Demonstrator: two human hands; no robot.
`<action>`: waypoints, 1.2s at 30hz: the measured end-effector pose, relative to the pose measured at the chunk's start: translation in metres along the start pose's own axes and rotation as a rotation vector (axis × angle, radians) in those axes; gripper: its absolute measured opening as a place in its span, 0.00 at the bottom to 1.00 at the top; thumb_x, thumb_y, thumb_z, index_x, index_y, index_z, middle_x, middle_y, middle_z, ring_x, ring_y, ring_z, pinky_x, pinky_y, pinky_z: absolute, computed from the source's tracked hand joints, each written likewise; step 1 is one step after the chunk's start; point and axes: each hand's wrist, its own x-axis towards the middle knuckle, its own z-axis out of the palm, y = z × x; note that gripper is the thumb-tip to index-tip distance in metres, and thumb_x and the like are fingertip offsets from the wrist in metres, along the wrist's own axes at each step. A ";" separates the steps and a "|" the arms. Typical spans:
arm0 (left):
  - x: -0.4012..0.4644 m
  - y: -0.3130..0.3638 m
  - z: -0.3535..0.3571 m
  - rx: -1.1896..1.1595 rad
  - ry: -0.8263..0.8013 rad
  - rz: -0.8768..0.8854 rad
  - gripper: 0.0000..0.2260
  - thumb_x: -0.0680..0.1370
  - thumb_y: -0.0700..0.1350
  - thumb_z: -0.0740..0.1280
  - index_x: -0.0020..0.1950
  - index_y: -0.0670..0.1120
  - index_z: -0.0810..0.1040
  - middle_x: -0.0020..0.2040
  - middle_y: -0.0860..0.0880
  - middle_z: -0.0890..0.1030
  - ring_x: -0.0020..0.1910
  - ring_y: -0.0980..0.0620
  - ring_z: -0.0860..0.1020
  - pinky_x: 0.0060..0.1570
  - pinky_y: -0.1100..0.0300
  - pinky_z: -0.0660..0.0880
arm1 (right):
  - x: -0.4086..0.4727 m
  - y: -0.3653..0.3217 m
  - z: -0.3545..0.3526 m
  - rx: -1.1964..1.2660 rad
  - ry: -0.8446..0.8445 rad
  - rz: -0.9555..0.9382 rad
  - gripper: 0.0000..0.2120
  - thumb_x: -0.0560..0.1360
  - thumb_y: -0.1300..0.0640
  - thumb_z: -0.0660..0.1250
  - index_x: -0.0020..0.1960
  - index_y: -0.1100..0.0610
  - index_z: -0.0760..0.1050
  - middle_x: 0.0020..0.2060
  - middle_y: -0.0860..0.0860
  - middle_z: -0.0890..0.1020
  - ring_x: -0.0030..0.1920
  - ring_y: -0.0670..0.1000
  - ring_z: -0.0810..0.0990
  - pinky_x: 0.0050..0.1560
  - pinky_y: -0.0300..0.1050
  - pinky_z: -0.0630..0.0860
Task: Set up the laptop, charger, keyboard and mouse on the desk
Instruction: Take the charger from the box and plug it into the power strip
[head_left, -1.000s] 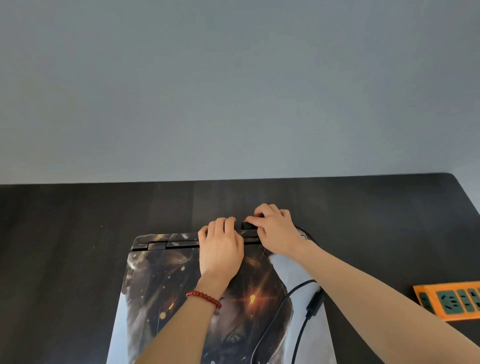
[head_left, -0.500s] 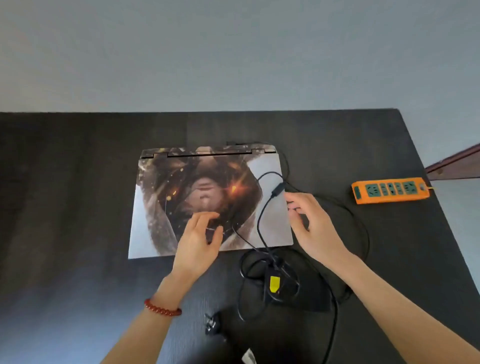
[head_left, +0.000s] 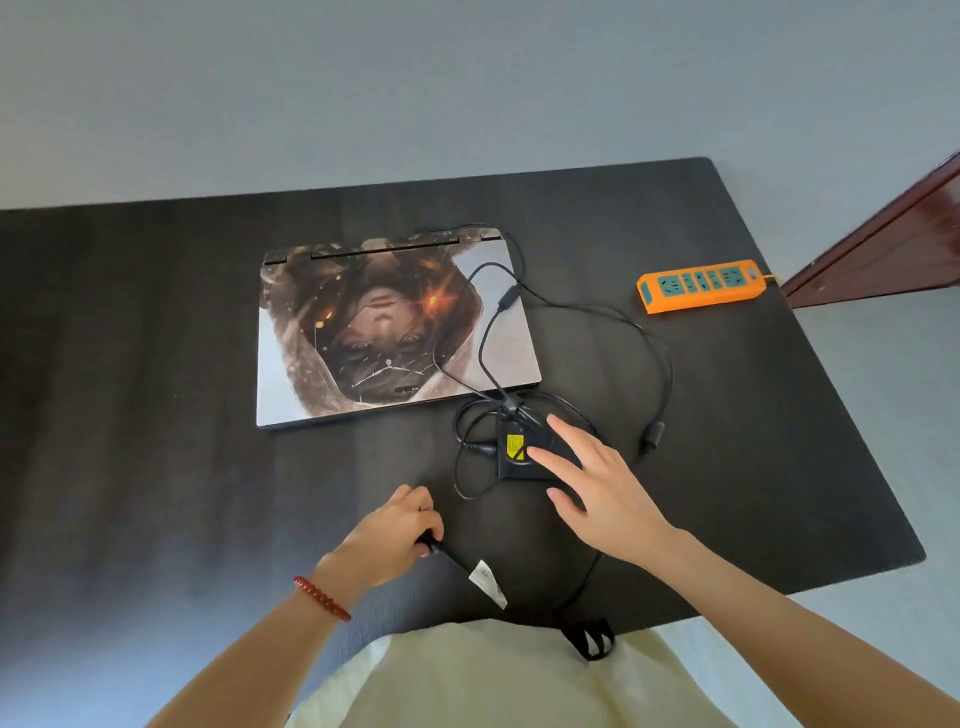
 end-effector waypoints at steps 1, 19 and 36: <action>0.001 -0.001 -0.006 0.005 0.001 0.008 0.11 0.75 0.46 0.65 0.57 0.50 0.76 0.59 0.50 0.71 0.59 0.51 0.66 0.55 0.60 0.68 | -0.004 -0.003 0.000 0.009 0.030 -0.002 0.19 0.75 0.57 0.64 0.66 0.52 0.71 0.71 0.55 0.66 0.70 0.54 0.65 0.67 0.52 0.63; 0.080 0.103 -0.190 -0.540 0.783 0.179 0.20 0.74 0.42 0.68 0.64 0.46 0.69 0.60 0.49 0.73 0.56 0.52 0.72 0.55 0.61 0.68 | 0.015 0.039 -0.132 0.238 0.408 0.618 0.12 0.79 0.59 0.52 0.59 0.57 0.71 0.43 0.51 0.77 0.47 0.55 0.77 0.45 0.48 0.72; 0.301 0.211 -0.166 -0.363 0.441 -0.096 0.18 0.78 0.43 0.61 0.68 0.45 0.67 0.66 0.47 0.71 0.65 0.49 0.69 0.63 0.50 0.69 | 0.072 0.287 -0.145 0.141 0.259 0.594 0.12 0.78 0.47 0.57 0.59 0.51 0.69 0.48 0.50 0.81 0.49 0.54 0.80 0.41 0.44 0.69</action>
